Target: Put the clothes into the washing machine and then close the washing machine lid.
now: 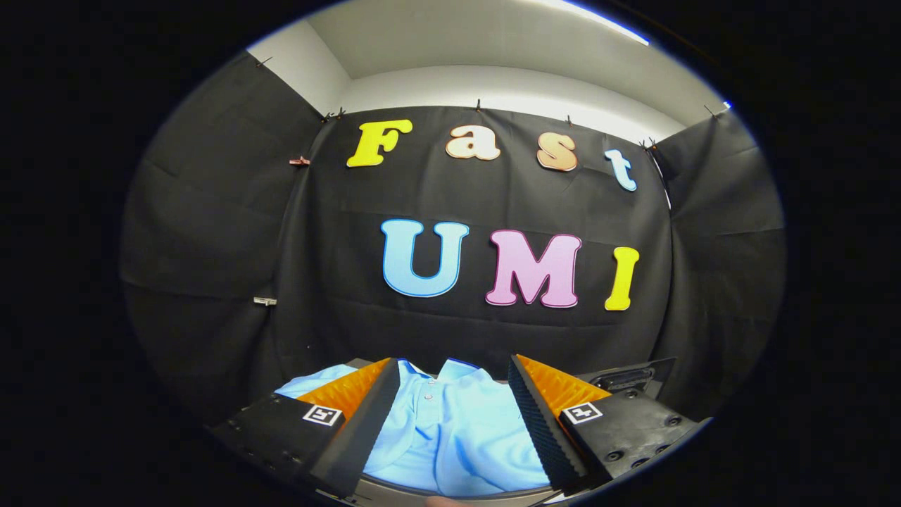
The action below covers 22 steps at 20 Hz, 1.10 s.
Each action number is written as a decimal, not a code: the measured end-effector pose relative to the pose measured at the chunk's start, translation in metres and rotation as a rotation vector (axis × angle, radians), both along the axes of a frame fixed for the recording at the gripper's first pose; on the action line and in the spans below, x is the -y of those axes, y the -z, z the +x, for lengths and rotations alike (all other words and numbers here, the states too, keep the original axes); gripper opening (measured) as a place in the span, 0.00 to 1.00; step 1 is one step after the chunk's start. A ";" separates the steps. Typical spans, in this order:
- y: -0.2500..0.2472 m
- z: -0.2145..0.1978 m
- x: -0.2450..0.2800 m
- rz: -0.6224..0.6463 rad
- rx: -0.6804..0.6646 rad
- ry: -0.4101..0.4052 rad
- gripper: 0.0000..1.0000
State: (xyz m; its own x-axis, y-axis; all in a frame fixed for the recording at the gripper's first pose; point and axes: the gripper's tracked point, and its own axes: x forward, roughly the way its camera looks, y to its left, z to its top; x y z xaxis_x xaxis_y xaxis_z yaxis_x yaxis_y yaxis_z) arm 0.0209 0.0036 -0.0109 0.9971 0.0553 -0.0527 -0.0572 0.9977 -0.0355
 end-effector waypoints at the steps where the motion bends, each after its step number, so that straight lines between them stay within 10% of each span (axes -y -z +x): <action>1: 0.002 0.004 -0.004 0.002 -0.016 -0.014 0.98; 19: 0.178 0.082 -0.028 -0.088 -0.910 -0.211 0.96; 22: 0.186 0.092 -0.028 -0.123 -0.849 -0.305 0.54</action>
State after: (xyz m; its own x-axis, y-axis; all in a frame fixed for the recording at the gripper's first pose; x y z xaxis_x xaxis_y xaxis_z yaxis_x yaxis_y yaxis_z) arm 0.1134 0.0314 -0.1972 0.5637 0.2557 -0.7854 -0.3734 0.9270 0.0338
